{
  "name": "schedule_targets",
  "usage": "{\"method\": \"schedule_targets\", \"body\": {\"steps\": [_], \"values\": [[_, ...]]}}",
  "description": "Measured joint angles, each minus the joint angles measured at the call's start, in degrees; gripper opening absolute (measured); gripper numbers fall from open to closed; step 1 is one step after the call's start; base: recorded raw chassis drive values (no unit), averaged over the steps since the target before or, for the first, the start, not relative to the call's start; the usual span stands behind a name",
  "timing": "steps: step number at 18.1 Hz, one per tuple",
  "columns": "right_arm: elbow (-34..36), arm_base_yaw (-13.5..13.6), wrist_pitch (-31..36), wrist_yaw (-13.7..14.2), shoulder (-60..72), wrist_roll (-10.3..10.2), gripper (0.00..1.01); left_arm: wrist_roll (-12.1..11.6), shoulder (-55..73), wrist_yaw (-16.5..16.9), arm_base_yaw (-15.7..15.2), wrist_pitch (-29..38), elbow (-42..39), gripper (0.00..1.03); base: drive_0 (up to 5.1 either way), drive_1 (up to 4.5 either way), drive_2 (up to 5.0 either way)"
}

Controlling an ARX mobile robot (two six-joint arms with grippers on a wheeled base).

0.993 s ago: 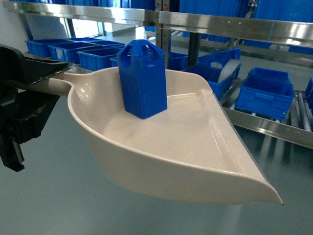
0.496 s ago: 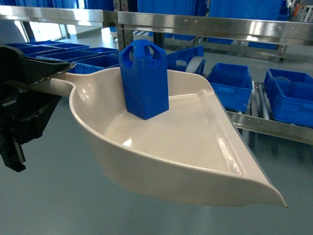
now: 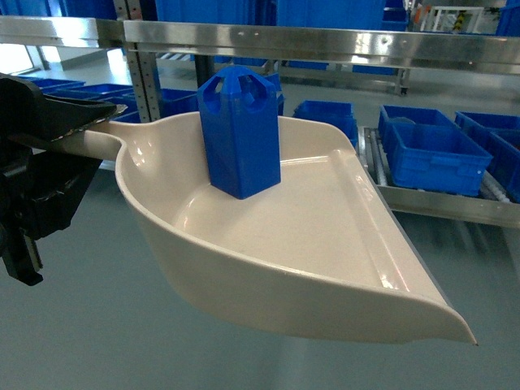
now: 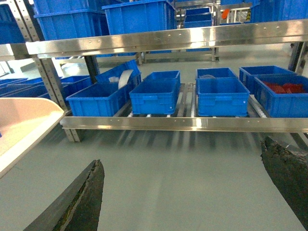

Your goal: Place part in tray to right shelf

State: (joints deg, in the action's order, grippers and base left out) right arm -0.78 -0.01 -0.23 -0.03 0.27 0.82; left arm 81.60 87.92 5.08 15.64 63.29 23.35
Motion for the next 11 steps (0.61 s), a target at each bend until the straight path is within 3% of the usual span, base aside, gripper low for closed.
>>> {"method": "schedule_targets", "body": {"steps": [11], "values": [[0.0,0.0,0.0,0.0,0.0,0.0,0.98,0.0,0.0,0.0,0.0,0.0,0.0,0.15,-1.5,-1.46,-1.5]]}}
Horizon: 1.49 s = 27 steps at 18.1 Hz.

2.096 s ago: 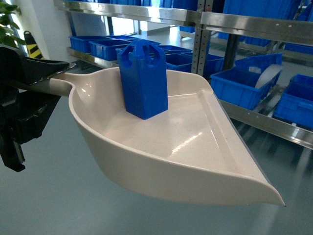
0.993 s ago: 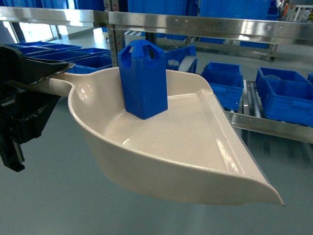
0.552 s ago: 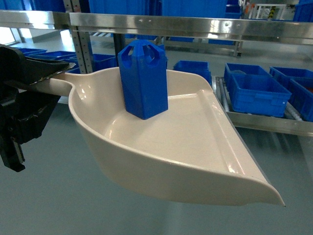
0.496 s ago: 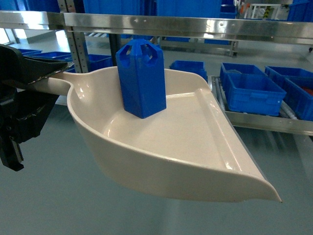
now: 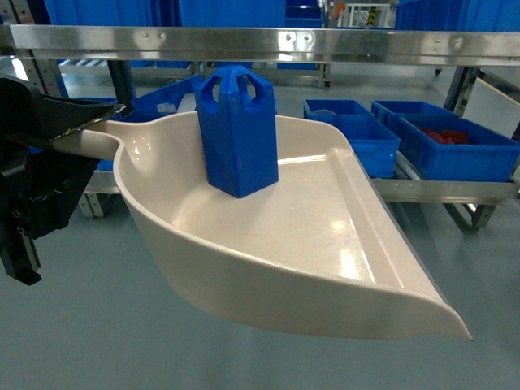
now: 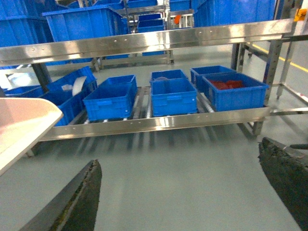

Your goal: Place part in tray to right shelf

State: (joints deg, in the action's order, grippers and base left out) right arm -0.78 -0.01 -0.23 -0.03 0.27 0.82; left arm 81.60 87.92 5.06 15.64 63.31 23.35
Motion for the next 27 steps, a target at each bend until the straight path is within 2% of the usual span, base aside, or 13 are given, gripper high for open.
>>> {"method": "schedule_targets", "body": {"steps": [2,5,27], "values": [[0.0,0.0,0.0,0.0,0.0,0.0,0.98,0.0,0.0,0.7,0.5,0.0,0.0,0.15,0.0,0.0,0.0],[0.0,0.0,0.0,0.0,0.0,0.0,0.98,0.0,0.0,-0.2,-0.1,0.0,0.0,0.15,0.0,0.0,0.0],[0.0,0.0,0.0,0.0,0.0,0.0,0.98,0.0,0.0,0.0,0.0,0.0,0.0,0.15,0.0,0.0,0.0]]}}
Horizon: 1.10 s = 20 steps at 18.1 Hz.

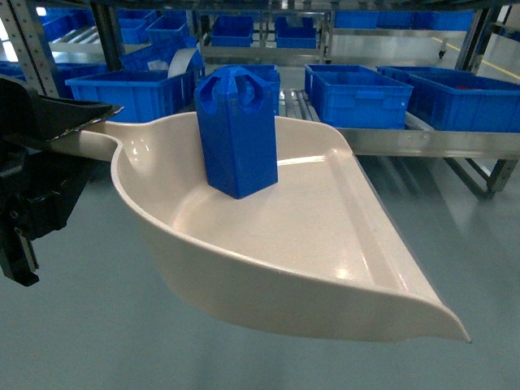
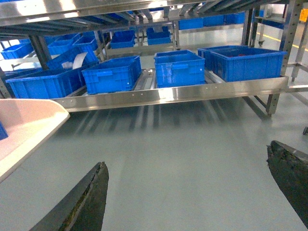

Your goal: Place part in tray to right shelf

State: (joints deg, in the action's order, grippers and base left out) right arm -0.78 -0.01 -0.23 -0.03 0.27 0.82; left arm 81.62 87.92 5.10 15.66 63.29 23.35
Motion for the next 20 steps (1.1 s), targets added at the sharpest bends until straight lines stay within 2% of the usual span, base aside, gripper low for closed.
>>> {"method": "schedule_targets", "body": {"steps": [20], "values": [[0.0,0.0,0.0,0.0,0.0,-0.2,0.98,-0.5,0.0,0.0,0.0,0.0,0.0,0.15,0.0,0.0,0.0]]}}
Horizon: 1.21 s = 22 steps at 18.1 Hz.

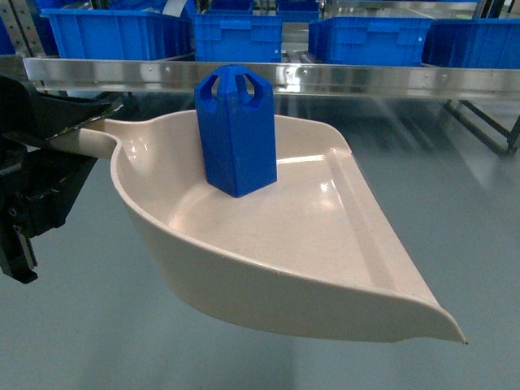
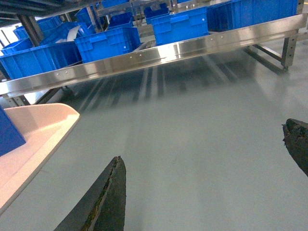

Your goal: Place part in tray to right shelf

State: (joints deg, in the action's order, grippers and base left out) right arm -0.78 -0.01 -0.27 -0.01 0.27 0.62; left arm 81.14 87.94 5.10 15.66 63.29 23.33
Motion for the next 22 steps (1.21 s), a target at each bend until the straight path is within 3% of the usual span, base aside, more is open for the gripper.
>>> {"method": "schedule_targets", "body": {"steps": [10,22], "values": [[0.0,0.0,0.1,0.0,0.0,0.0,0.98,-0.1,0.0,0.1,0.0,0.1,0.0,0.15,0.0,0.0,0.0],[0.0,0.0,0.0,0.0,0.0,0.0,0.98,-0.1,0.0,-0.2,0.0,0.0,0.0,0.15,0.0,3.98,-4.0]]}}
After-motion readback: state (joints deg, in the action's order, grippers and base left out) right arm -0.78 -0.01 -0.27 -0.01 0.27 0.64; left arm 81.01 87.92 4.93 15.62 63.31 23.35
